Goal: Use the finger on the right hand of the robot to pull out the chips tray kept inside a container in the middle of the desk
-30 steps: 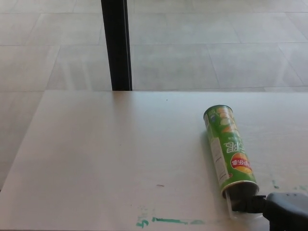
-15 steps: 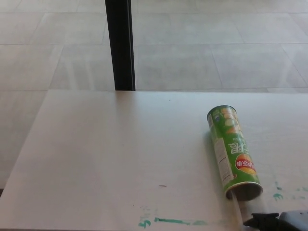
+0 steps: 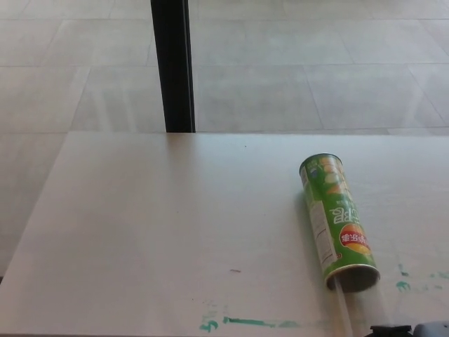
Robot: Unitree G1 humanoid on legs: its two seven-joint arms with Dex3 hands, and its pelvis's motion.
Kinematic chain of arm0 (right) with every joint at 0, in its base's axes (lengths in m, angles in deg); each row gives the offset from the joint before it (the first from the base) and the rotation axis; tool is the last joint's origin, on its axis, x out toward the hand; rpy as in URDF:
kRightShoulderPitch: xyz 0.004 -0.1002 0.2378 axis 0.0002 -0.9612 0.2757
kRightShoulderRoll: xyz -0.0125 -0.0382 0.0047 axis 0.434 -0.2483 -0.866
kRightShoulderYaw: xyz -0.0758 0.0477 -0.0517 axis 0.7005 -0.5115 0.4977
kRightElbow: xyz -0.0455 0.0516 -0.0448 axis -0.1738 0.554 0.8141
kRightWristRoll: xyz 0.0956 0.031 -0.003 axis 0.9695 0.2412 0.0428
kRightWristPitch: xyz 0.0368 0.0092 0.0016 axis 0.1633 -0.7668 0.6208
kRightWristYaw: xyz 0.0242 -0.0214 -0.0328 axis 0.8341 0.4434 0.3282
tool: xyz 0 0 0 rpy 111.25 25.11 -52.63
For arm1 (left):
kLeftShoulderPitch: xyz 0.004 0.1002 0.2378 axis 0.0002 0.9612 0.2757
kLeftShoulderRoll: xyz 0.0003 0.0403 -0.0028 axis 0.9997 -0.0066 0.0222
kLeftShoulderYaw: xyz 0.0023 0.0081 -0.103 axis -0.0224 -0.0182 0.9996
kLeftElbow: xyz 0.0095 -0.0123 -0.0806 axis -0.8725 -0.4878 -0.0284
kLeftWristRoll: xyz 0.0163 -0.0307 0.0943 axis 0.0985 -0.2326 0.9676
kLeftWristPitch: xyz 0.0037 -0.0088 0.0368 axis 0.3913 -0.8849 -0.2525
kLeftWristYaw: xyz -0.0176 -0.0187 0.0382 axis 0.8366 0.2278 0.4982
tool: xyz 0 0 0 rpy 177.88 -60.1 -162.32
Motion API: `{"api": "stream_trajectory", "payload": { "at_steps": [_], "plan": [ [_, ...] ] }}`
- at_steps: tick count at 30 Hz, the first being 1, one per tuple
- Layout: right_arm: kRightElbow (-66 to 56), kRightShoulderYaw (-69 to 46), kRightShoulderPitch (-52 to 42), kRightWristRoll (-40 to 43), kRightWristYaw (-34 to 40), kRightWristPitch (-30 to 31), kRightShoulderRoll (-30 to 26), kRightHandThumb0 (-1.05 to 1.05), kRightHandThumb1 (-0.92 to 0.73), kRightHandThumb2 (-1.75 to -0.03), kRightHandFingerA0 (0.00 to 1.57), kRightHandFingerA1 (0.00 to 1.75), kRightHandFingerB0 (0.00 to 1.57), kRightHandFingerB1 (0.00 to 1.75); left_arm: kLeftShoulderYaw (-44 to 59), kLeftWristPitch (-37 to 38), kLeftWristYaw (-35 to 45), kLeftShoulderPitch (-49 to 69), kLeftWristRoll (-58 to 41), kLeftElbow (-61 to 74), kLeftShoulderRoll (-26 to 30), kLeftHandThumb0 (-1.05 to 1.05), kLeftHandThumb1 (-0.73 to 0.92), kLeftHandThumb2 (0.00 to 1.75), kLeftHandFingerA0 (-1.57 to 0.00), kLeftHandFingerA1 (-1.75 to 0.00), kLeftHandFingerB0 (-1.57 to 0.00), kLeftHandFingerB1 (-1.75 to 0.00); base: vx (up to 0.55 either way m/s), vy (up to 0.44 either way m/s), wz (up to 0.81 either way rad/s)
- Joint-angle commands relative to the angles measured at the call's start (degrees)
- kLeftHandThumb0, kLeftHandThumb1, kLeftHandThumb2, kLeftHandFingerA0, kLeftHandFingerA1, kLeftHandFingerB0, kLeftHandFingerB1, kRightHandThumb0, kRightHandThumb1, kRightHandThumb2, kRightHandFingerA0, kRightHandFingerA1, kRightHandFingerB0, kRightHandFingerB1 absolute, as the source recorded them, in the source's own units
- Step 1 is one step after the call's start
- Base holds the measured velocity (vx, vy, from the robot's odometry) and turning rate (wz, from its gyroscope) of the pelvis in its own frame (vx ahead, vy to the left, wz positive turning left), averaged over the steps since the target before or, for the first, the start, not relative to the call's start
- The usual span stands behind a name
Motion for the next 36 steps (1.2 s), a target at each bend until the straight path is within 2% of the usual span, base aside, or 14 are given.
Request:
{"api": "stream_trajectory", "payload": {
  "at_steps": [1,10,17,25,27,28,29,30,31,32,33,34,36],
  "plan": [
    [-1.3,-0.4,-2.3,0.3,-0.9,-1.2,-0.4,-0.11,-0.55,-0.56,0.87,1.14,0.46,0.45,-0.3,0.1,0.2,0.3,0.2,0.3,1.5,-0.47,0.73,0.61,-0.62,-0.66,-0.57,-0.55,0.0,0.0,0.0],
    [-2.9,-1.2,-4.3,0.7,-1.9,-1.4,-0.9,-0.12,-0.57,-0.56,0.87,1.09,0.45,0.44,-0.6,0.7,0.0,0.3,0.6,-0.9,1.4,-0.48,0.72,0.61,-0.6,-0.64,-0.57,-0.55,0.0,0.0,0.0],
    [-4.8,-2.5,-5.6,1.9,-3.8,-0.3,-0.6,-0.11,-0.56,-0.56,0.85,1.03,0.44,0.44,0.4,0.6,0.0,0.5,-0.3,-0.8,1.1,-0.47,0.7,0.61,-0.63,-0.7,-0.6,-0.58,0.0,0.0,0.0],
    [-4.6,-2.7,-5.7,1.0,-3.4,-0.8,-0.1,-0.12,-0.57,-0.56,0.85,1.1,0.43,0.44,-0.1,0.4,-0.2,0.3,0.2,-1.0,1.3,-0.47,0.72,0.61,-0.62,-0.66,-0.58,-0.55,0.0,0.0,0.0],
    [-3.9,-2.8,-4.9,0.4,-2.1,-1.7,0.2,-0.12,-0.55,-0.56,0.86,1.12,0.38,0.43,-0.2,0.4,0.0,0.5,0.2,-0.5,1.4,-0.48,0.71,0.61,-0.61,-0.65,-0.57,-0.55,0.0,0.0,0.0],
    [-4.4,-3.2,-4.4,0.1,-1.6,-1.4,0.6,-0.11,-0.53,-0.55,0.88,1.1,0.28,0.4,-0.1,0.5,0.0,0.4,0.2,-0.7,1.4,-0.48,0.71,0.6,-0.63,-0.68,-0.57,-0.55,0.0,0.0,0.0],
    [-4.5,-3.4,-4.3,0.0,-1.4,-1.5,0.7,-0.11,-0.53,-0.55,0.88,1.1,0.28,0.4,-0.1,0.5,0.0,0.4,0.2,-0.8,1.4,-0.48,0.71,0.6,-0.63,-0.68,-0.57,-0.55,0.0,0.0,0.0],
    [-4.8,-3.5,-4.1,0.1,-1.6,-1.0,0.9,-0.09,-0.34,-0.84,0.91,1.01,0.1,0.5,-0.2,0.5,0.0,0.4,0.2,-0.8,1.4,-0.48,0.72,0.61,-0.63,-0.68,-0.56,-0.55,0.0,0.0,0.0],
    [-5.4,-3.9,-3.7,0.4,-2.3,0.2,1.3,-0.09,-0.36,-0.84,0.9,1.03,0.02,0.48,-0.2,0.5,0.2,0.4,0.2,-0.8,1.4,-0.48,0.71,0.61,-0.62,-0.67,-0.56,-0.54,0.0,0.0,0.0],
    [-5.9,-4.6,-3.2,1.0,-2.4,0.8,1.7,-0.06,-0.52,-0.56,0.83,1.19,0.03,0.31,-0.1,0.4,0.1,0.4,0.1,-0.9,1.4,-0.47,0.71,0.61,-0.62,-0.66,-0.58,-0.55,0.0,0.0,0.0],
    [-6.0,-5.3,-2.9,1.6,-1.7,0.4,2.0,-0.06,-0.52,-0.56,0.83,1.19,0.03,0.31,-0.1,0.2,-0.2,0.2,0.2,-1.1,1.3,-0.47,0.71,0.61,-0.62,-0.66,-0.58,-0.55,0.0,0.0,0.0],
    [-6.3,-6.0,-2.6,1.5,-1.5,0.7,2.4,-0.09,-0.44,-0.7,0.84,1.11,0.01,0.24,0.1,0.5,0.1,0.4,-0.1,-0.9,1.3,-0.47,0.71,0.61,-0.62,-0.68,-0.58,-0.57,0.0,0.0,0.0],
    [-7.1,-7.2,-2.1,0.8,-0.9,1.1,3.0,-0.1,-0.44,-0.7,0.84,1.1,0.0,0.22,0.2,0.6,0.2,0.4,-0.1,-0.9,1.3,-0.48,0.71,0.61,-0.63,-0.69,-0.61,-0.59,0.0,0.0,0.0]
  ]
}}
